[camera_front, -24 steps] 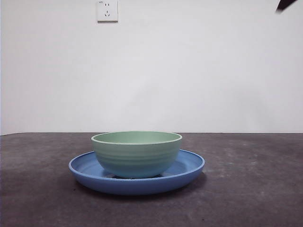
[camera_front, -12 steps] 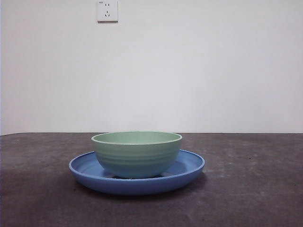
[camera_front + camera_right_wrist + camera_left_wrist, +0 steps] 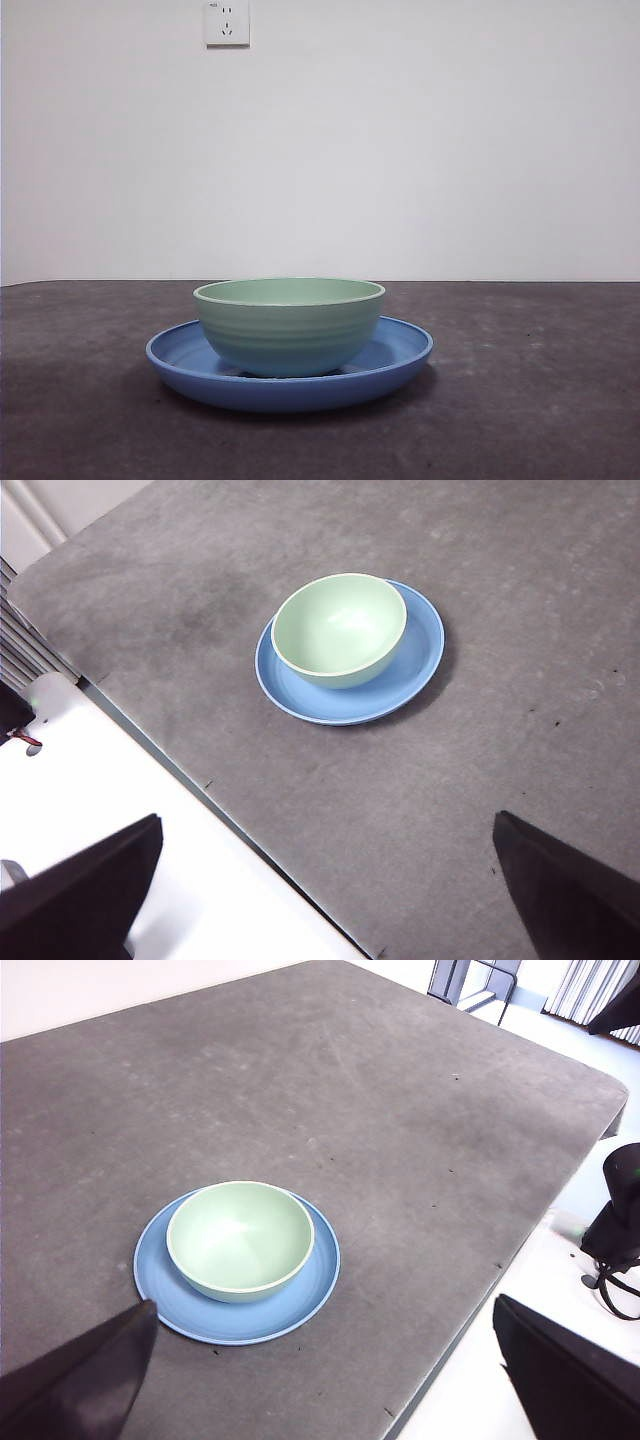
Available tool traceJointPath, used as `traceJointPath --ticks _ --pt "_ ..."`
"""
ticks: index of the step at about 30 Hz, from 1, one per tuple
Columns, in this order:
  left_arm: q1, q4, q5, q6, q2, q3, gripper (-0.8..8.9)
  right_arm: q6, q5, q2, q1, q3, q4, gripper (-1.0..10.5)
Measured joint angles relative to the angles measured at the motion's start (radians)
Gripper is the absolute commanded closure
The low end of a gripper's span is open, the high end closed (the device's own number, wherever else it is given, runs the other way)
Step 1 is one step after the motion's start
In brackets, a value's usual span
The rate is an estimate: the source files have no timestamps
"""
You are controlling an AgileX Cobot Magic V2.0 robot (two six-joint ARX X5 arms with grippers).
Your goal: Place the green bowl on the blue plate
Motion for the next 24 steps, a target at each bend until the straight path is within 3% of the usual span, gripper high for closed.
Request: traceJointPath --ticks 2,3,4,6,7,24 --pt "0.000 -0.002 0.000 0.000 0.000 0.000 3.26 0.000 0.000 0.000 0.000 0.000 0.000 3.3" --pt "0.000 -0.007 0.000 0.000 0.000 0.000 3.93 0.000 0.000 0.000 0.000 0.000 0.000 4.0" --pt "0.000 -0.014 0.000 0.001 0.000 0.000 4.69 0.000 0.000 0.000 0.000 0.000 0.000 5.0" --pt "0.000 -0.034 0.000 0.006 0.000 0.000 7.48 0.004 -0.001 0.000 0.000 0.000 -0.001 9.1" --pt "0.000 -0.043 0.000 0.007 0.000 0.000 8.16 0.004 -0.001 0.000 0.000 0.000 -0.001 9.5" --pt "0.000 -0.070 0.000 0.007 0.000 0.000 7.94 0.004 -0.001 0.000 0.000 0.000 0.023 9.3"
